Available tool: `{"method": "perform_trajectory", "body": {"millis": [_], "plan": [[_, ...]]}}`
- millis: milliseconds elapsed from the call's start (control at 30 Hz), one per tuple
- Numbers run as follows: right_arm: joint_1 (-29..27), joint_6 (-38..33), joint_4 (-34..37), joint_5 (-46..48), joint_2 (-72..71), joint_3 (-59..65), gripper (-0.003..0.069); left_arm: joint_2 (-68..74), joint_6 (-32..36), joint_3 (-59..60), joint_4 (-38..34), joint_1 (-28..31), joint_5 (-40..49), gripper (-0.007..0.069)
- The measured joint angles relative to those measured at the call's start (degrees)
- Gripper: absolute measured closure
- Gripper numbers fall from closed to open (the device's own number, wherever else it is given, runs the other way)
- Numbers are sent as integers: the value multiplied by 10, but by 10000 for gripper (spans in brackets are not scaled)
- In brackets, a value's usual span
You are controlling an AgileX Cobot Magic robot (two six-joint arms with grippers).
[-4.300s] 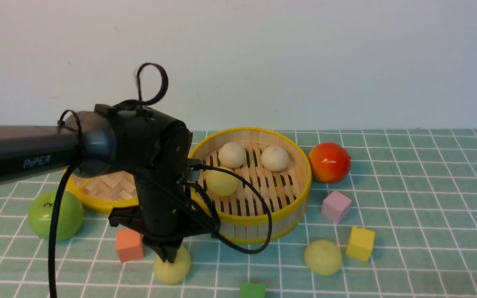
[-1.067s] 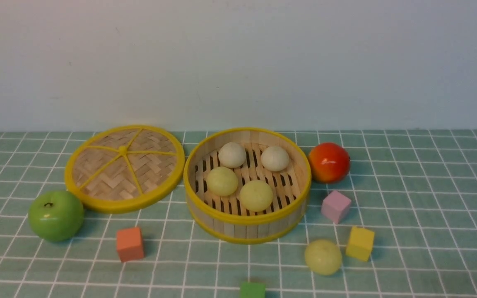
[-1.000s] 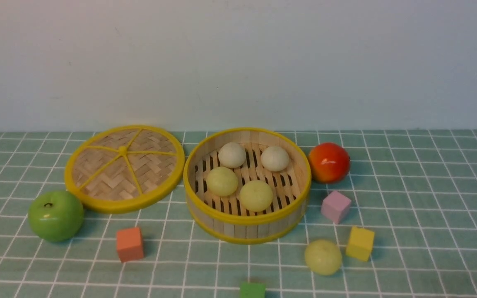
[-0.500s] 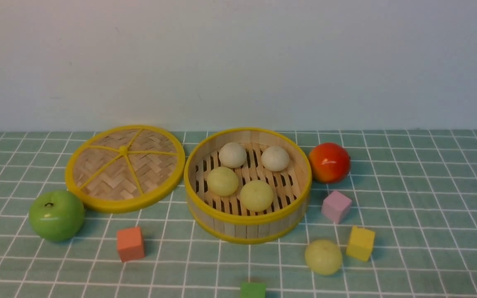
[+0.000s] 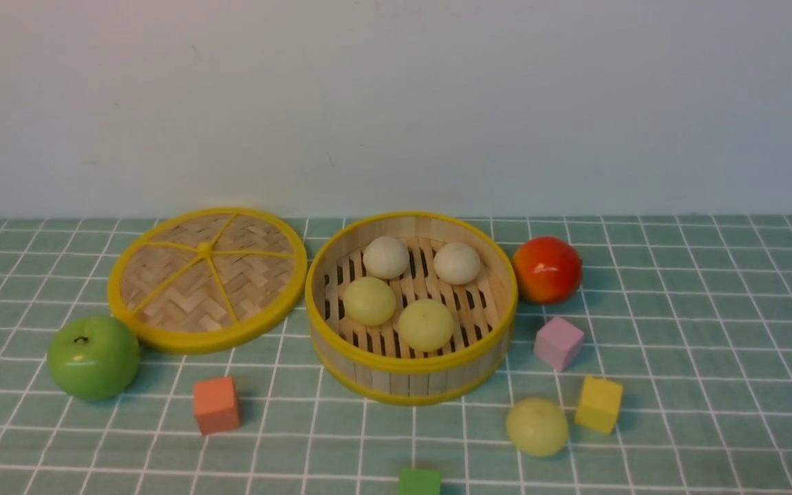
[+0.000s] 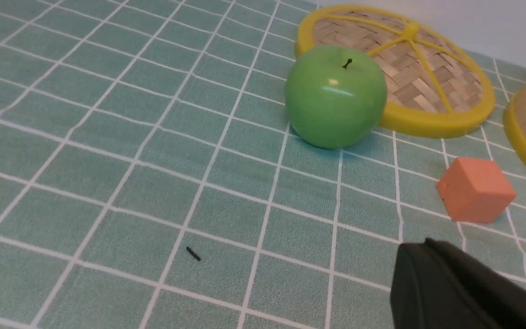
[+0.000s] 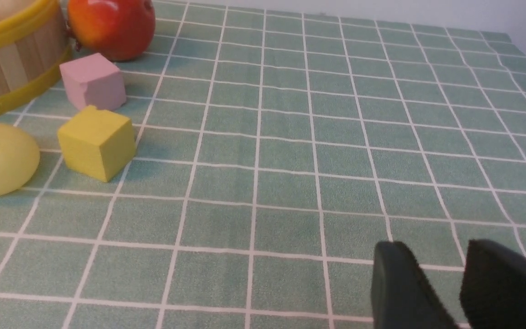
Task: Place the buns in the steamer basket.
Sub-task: Use the right arm to grab a steamed stuffed bun
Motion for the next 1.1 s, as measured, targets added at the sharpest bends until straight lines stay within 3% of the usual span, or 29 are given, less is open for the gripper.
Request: {"method": "perform_trajectory", "body": {"millis": [933, 1100], "plan": [[0, 0, 0, -9, 0, 1, 420, 0, 1, 0, 2, 0, 2, 593], [0, 74, 5, -128, 0, 7, 420, 0, 1, 0, 2, 0, 2, 587]]}}
